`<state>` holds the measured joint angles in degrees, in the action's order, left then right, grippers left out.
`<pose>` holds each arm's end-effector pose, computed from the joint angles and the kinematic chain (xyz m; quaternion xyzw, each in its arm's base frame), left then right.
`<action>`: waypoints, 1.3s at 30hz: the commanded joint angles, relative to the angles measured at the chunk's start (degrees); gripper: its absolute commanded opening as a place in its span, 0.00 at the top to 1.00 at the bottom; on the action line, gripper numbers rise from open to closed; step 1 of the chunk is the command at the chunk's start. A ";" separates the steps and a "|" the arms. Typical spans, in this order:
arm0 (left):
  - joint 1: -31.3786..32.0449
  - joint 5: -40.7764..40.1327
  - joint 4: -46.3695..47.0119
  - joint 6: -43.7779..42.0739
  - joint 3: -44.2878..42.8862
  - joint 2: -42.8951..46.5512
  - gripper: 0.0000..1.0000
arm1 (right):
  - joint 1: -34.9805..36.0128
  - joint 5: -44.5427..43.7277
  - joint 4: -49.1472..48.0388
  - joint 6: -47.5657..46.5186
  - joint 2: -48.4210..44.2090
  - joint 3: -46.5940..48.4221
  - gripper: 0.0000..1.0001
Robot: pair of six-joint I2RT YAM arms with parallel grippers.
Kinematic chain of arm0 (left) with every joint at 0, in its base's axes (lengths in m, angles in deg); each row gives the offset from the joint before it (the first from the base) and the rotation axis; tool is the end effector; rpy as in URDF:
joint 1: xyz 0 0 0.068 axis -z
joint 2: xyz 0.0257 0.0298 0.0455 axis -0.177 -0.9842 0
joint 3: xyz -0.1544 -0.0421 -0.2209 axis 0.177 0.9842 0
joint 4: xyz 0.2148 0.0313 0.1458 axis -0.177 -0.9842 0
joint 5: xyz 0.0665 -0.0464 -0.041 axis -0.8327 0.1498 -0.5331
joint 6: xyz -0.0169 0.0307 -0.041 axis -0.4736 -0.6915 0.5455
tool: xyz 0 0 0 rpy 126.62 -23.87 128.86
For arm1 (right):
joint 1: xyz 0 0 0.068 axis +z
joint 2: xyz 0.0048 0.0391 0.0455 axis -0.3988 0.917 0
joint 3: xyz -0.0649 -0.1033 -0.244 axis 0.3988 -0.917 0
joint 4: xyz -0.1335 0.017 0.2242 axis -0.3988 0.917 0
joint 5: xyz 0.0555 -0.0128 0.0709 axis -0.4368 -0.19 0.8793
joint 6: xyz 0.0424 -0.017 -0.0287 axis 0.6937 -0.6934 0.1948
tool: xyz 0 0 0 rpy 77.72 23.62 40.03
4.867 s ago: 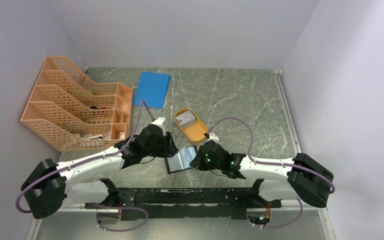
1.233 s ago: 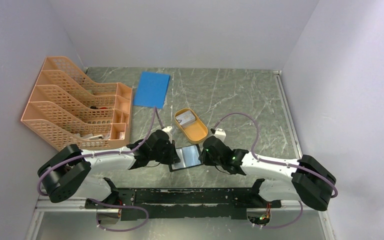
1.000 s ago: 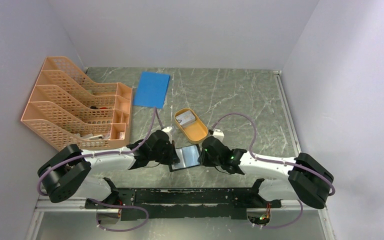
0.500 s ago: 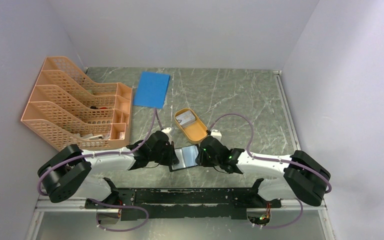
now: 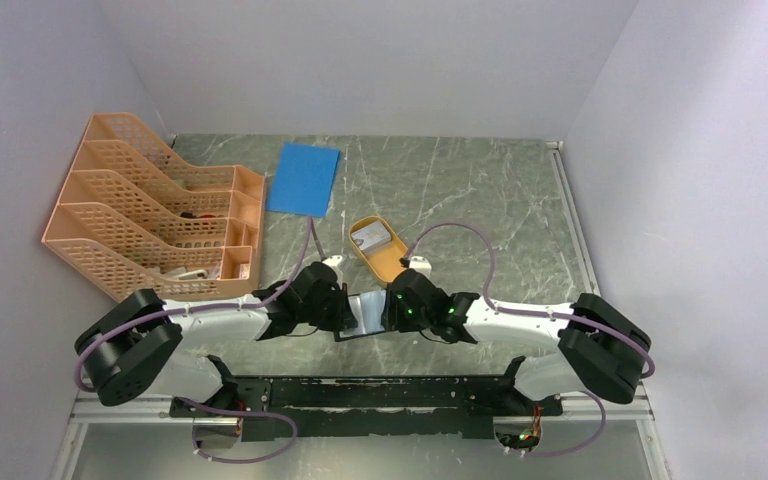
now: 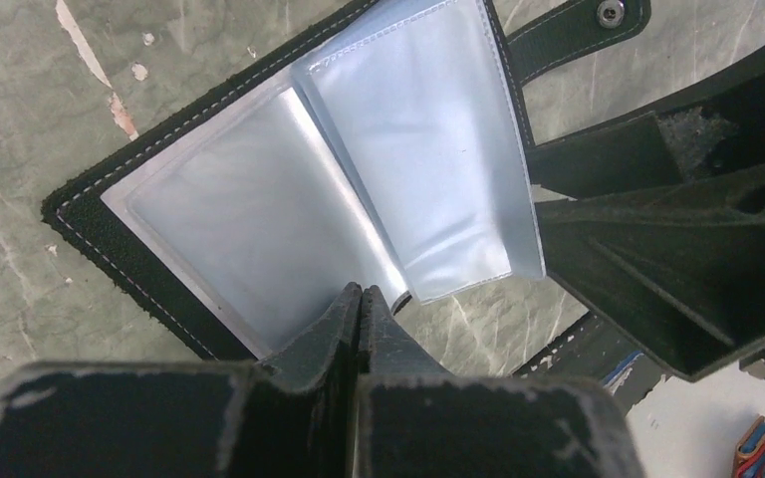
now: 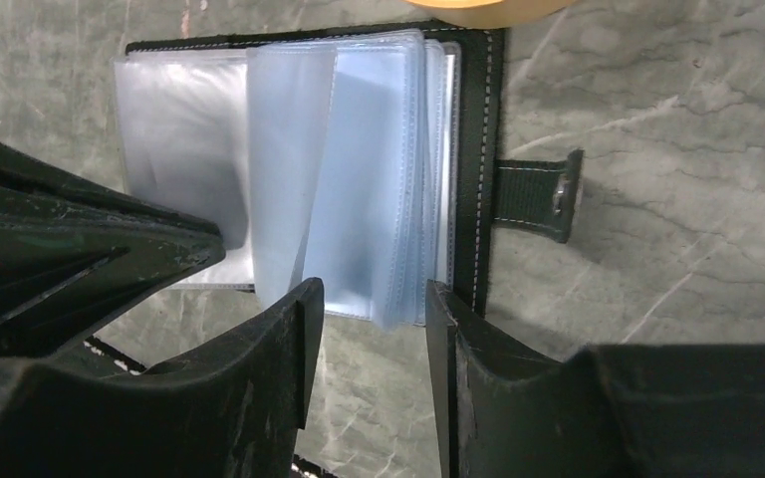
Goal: Put the credit cards into the card holder
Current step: Turn over the card slot in the card holder.
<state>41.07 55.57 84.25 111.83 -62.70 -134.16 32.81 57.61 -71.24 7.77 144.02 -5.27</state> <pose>0.1495 -0.1919 0.1449 0.0818 0.9193 -0.3124 0.2250 0.1389 0.1993 0.1532 -0.0484 0.9351 0.2291 0.2659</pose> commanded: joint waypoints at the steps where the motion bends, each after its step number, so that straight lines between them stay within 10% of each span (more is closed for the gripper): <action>1: 0.15 -1.89 -0.85 -0.61 0.07 2.37 0.95 | 1.93 -3.69 2.82 -1.66 -0.07 3.14 0.53; 39: 0.06 -8.16 -8.10 1.41 0.52 17.79 0.95 | 9.03 -4.96 0.45 -4.31 14.77 14.54 0.65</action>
<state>41.07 45.41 72.14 113.25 -62.03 -114.10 41.51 52.36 -69.42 3.14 158.36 8.85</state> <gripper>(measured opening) 0.053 0.348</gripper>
